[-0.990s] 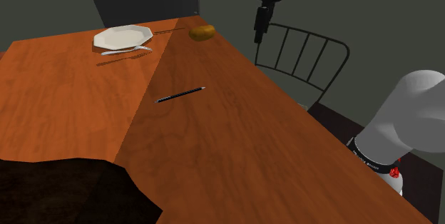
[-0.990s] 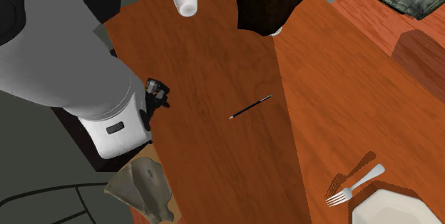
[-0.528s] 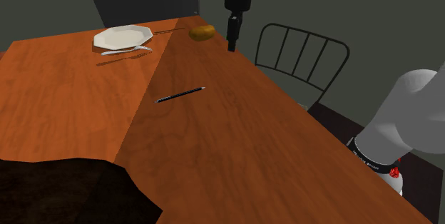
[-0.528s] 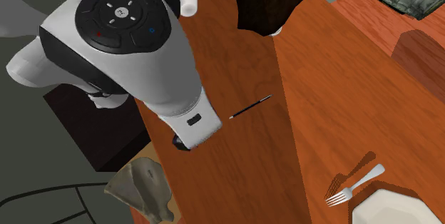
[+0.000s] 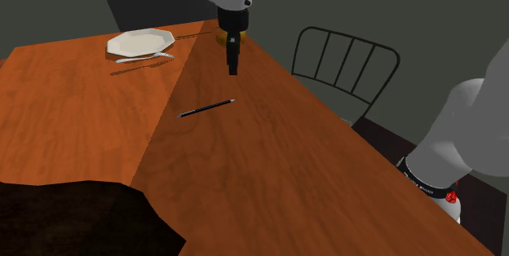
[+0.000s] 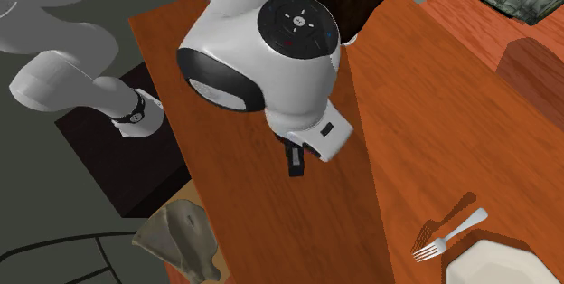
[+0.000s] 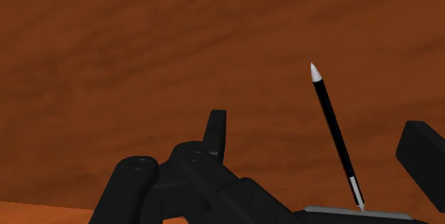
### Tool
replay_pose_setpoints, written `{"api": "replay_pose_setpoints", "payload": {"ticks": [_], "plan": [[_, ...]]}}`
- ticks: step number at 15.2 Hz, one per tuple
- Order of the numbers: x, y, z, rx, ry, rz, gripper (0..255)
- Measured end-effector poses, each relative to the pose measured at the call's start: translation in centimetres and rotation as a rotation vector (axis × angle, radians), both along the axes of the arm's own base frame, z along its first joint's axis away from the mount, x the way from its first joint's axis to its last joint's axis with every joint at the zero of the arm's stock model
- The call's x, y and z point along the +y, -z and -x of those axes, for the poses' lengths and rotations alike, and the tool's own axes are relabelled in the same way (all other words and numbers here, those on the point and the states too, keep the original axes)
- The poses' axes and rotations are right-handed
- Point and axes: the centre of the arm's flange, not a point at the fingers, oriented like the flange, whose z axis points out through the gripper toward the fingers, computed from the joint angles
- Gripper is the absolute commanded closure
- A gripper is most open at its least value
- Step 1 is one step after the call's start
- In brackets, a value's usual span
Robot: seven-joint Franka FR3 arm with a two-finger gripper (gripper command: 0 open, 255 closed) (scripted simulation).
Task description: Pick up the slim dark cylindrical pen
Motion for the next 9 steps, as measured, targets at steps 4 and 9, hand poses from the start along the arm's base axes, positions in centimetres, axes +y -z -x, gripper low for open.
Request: {"api": "replay_pose_setpoints", "payload": {"ticks": [4, 9], "plan": [[5.0, 1.7, -1.4, -0.011, -0.107, 0.005, 0], [11.1, 3.8, -2.6, -0.024, -0.239, 0.013, 0]]}}
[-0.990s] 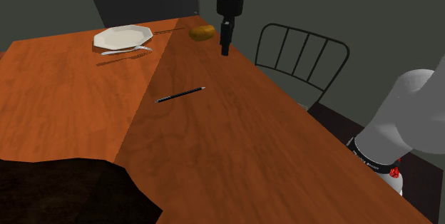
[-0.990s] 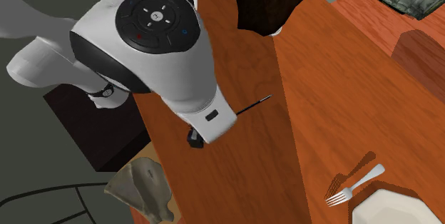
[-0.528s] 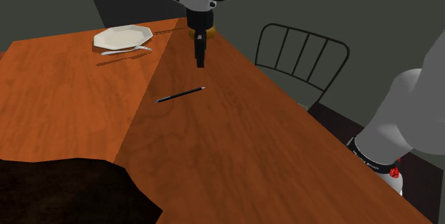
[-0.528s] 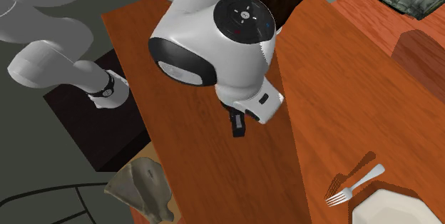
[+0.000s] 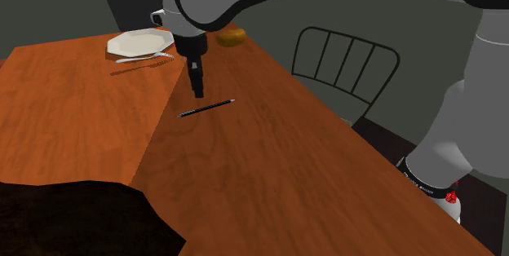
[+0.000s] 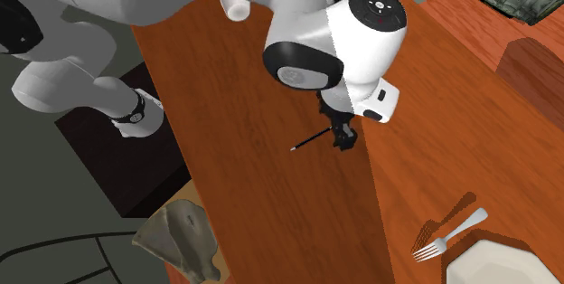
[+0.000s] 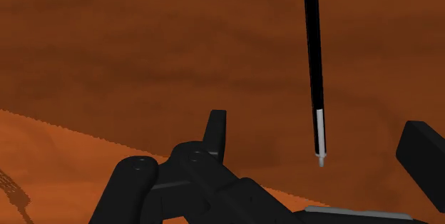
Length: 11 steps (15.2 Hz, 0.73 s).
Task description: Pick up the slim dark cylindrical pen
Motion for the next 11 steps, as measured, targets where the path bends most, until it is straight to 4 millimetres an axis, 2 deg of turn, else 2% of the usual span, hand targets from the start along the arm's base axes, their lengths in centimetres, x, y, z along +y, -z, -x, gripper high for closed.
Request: {"api": "replay_pose_setpoints", "payload": {"ticks": [6, 11], "plan": [[7.1, 2.6, -0.5, -0.015, -0.151, 0.008, 0], [7.9, 4.8, -0.4, -0.017, -0.169, 0.009, 0]]}}
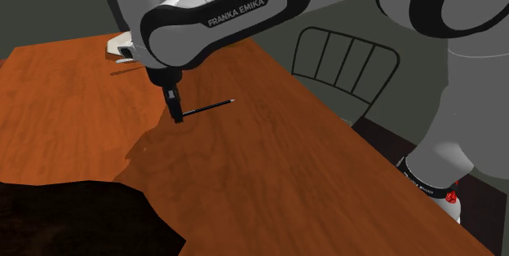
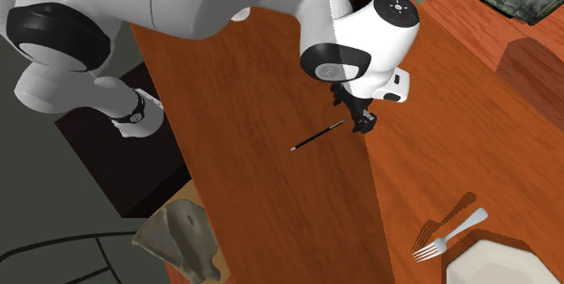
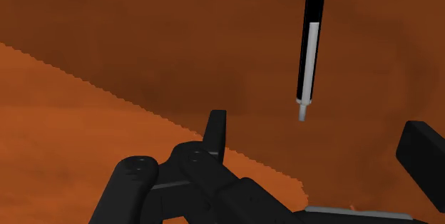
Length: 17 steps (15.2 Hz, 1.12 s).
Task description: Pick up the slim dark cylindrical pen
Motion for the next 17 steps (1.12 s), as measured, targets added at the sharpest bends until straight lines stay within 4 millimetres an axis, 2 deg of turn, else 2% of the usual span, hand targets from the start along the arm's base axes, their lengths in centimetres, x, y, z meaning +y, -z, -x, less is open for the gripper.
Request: {"api": "replay_pose_setpoints", "payload": {"ticks": [3, 4, 14, 17], "plan": [[-0.1, 1.5, -0.1, 0.0, 0.0, 0.0, 0], [0.0, 1.7, -0.1, 0.0, 0.0, 0.0, 255], [0.2, 1.6, 0.0, -0.004, -0.002, -0.004, 255], [0.1, 0.8, -0.1, -0.001, -0.001, -0.001, 255]]}}
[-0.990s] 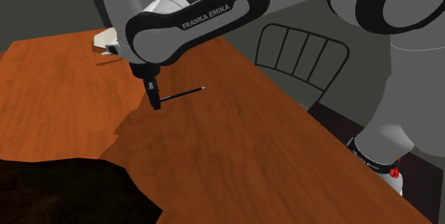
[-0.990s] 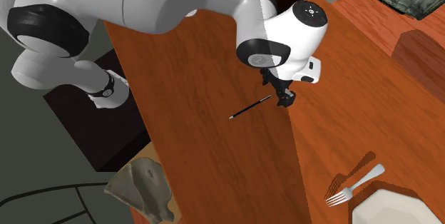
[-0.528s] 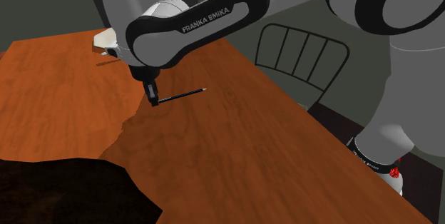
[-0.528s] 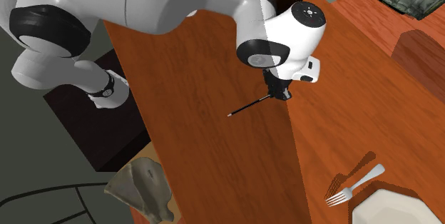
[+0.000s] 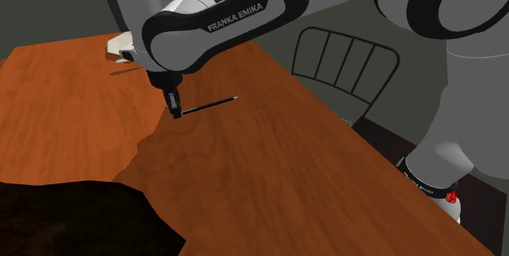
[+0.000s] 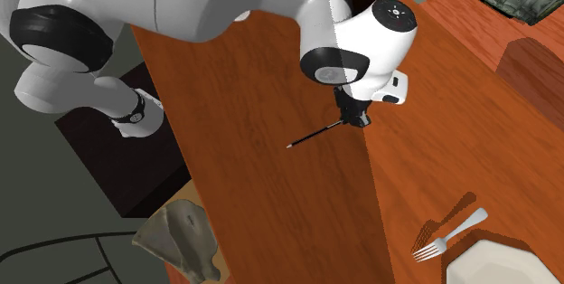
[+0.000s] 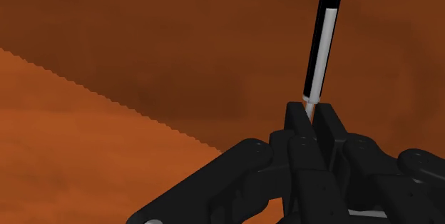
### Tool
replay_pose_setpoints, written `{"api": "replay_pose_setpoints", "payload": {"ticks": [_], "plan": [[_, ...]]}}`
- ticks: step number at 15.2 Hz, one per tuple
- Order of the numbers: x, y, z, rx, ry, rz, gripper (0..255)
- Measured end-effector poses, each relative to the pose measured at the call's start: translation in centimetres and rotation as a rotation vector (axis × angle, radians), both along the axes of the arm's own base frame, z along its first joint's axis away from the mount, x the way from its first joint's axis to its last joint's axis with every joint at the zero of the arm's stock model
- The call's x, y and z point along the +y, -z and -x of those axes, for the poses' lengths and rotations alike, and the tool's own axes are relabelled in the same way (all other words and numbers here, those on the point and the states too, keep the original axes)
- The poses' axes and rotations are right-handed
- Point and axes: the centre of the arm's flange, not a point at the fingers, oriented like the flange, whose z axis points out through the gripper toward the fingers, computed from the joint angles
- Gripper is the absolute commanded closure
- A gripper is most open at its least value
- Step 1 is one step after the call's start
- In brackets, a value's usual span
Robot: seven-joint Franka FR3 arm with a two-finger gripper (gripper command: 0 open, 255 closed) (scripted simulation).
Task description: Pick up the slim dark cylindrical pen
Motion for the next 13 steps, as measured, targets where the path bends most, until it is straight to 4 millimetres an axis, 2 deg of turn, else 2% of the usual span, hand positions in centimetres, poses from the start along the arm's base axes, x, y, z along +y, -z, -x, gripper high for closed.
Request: {"api": "replay_pose_setpoints", "payload": {"ticks": [13], "plan": [[0.0, -6.6, 0.0, 0.0, 0.0, 0.0, 255]]}}
